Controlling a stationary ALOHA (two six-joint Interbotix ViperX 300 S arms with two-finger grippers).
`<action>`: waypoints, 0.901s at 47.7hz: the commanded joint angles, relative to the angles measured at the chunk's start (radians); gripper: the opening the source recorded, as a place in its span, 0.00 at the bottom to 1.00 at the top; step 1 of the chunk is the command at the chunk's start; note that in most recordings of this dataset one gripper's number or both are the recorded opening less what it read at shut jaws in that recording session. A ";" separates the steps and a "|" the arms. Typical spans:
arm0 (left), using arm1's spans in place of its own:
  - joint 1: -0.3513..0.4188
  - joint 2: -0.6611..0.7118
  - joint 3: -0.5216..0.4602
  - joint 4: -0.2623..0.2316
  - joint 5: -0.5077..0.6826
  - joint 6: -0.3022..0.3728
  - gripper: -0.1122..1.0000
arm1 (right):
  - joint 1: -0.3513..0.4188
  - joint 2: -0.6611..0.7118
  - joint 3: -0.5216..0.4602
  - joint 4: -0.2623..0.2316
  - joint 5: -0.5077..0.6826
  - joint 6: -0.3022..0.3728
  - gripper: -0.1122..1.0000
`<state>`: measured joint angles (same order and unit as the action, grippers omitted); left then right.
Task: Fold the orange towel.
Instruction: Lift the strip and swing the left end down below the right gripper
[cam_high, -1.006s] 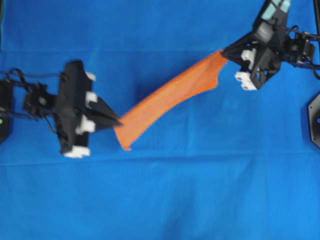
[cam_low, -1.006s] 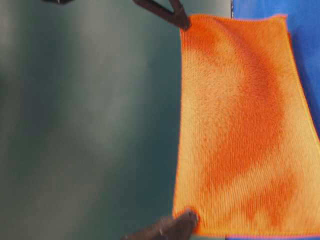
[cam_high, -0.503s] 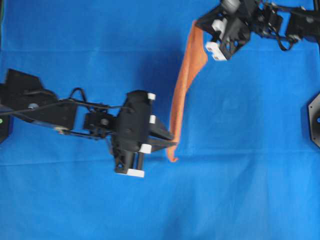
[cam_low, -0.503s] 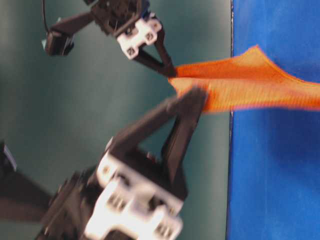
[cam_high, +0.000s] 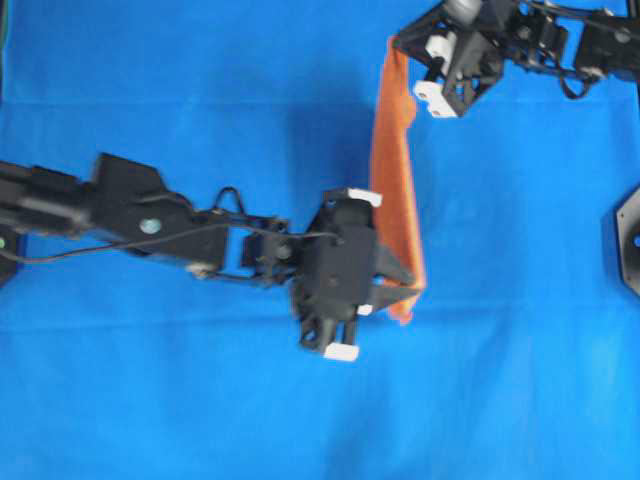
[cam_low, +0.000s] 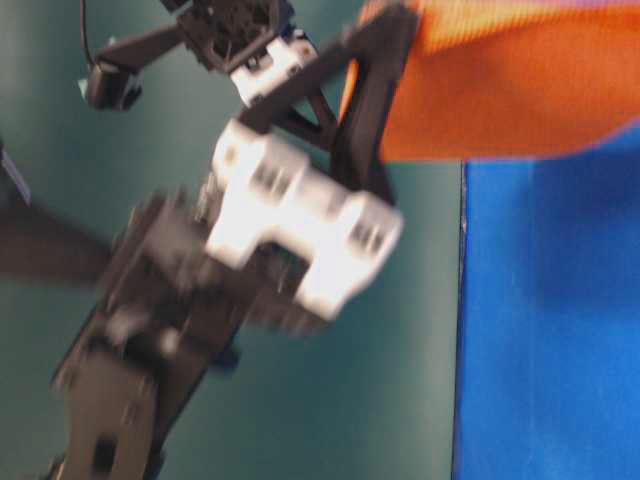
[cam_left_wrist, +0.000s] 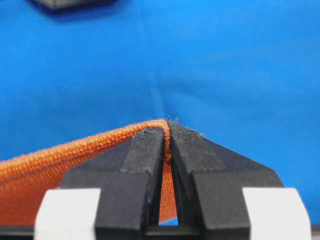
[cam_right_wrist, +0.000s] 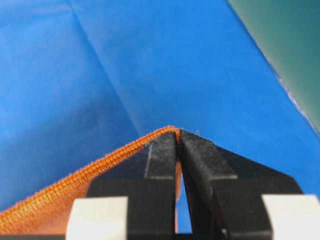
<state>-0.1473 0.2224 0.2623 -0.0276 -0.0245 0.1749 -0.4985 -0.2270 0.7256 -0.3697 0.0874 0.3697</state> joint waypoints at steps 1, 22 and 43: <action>-0.037 0.025 -0.087 0.002 -0.012 0.034 0.11 | -0.061 -0.063 0.021 -0.003 0.000 0.002 0.14; -0.037 0.078 -0.094 0.002 0.025 0.002 0.11 | -0.060 0.018 0.011 -0.003 0.015 0.000 0.14; -0.034 -0.018 0.225 -0.003 -0.078 -0.140 0.11 | 0.015 0.256 -0.144 -0.025 -0.063 -0.003 0.14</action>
<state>-0.1473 0.2408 0.4771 -0.0291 -0.0813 0.0476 -0.4725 0.0322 0.6228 -0.3896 0.0337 0.3682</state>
